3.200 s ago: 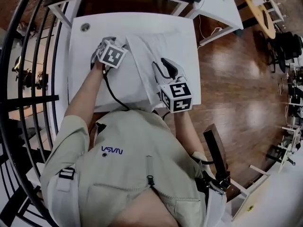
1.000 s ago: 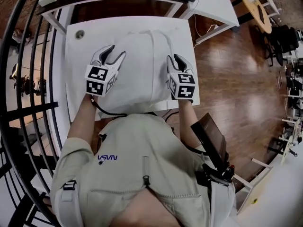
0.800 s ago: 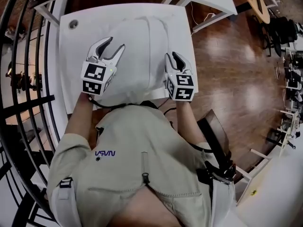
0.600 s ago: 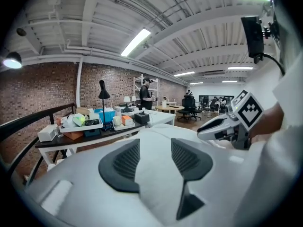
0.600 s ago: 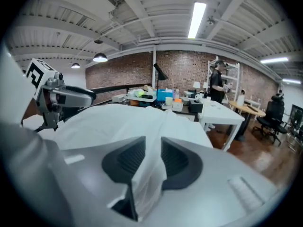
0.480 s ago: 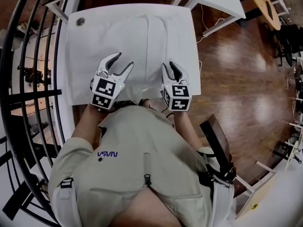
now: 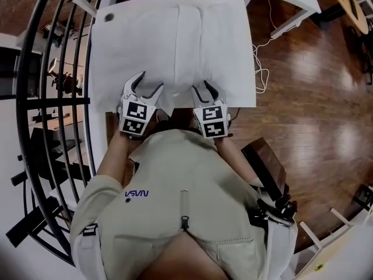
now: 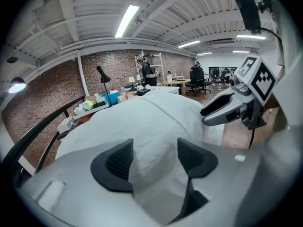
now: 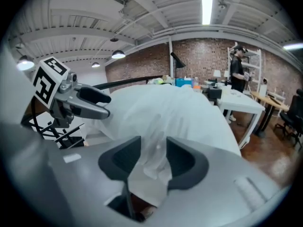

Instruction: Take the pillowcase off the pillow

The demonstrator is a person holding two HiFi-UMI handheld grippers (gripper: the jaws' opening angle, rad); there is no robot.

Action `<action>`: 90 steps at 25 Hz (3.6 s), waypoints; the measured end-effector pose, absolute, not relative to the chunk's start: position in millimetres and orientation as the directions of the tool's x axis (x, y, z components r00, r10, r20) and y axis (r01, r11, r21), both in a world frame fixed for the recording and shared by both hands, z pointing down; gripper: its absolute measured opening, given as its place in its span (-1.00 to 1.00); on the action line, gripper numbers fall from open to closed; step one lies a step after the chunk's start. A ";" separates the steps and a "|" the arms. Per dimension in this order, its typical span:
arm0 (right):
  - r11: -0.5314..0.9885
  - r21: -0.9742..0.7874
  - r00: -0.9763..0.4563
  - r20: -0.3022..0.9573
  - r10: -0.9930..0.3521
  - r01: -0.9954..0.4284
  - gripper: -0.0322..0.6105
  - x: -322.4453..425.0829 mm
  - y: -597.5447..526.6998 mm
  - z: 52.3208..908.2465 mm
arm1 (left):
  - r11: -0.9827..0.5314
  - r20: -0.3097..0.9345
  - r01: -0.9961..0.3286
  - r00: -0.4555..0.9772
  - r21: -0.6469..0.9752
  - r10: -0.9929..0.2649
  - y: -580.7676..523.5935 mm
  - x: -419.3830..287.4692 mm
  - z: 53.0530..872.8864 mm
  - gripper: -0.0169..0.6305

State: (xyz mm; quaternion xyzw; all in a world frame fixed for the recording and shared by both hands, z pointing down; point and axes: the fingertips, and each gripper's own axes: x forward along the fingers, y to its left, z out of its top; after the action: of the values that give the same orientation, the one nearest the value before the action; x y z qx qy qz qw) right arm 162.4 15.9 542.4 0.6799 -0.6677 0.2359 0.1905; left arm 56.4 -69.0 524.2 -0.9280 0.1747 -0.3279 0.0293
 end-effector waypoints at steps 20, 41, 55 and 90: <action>-0.292 0.273 0.396 0.519 -0.757 -0.917 -0.84 227.0 16.4 505.8 | -0.911 0.479 -0.332 0.775 -0.247 -0.412 -127.8 74.0 483.6 -0.83; -0.385 0.109 0.356 0.664 -0.658 -0.916 -0.54 256.7 74.9 554.7 | -0.956 0.544 -0.281 0.791 -0.083 -0.280 -89.7 60.4 522.2 -0.50; -0.245 -0.001 0.224 0.399 -0.889 -0.970 -0.51 281.1 40.2 448.3 | -0.907 0.445 -0.416 0.801 -0.068 -0.400 -91.1 76.6 455.8 -0.41; 0.008 0.107 0.074 0.740 -0.669 -0.994 -0.75 311.0 -202.9 518.0 | -0.991 0.605 -0.131 0.788 -0.019 -0.116 -162.0 184.5 498.9 -0.88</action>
State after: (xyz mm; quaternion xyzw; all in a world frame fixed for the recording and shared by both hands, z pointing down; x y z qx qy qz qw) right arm 311.0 -202.9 518.0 0.6576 -0.6322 0.2517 0.3234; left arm 184.5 -162.0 498.9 -0.9454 0.0651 -0.3192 -0.0117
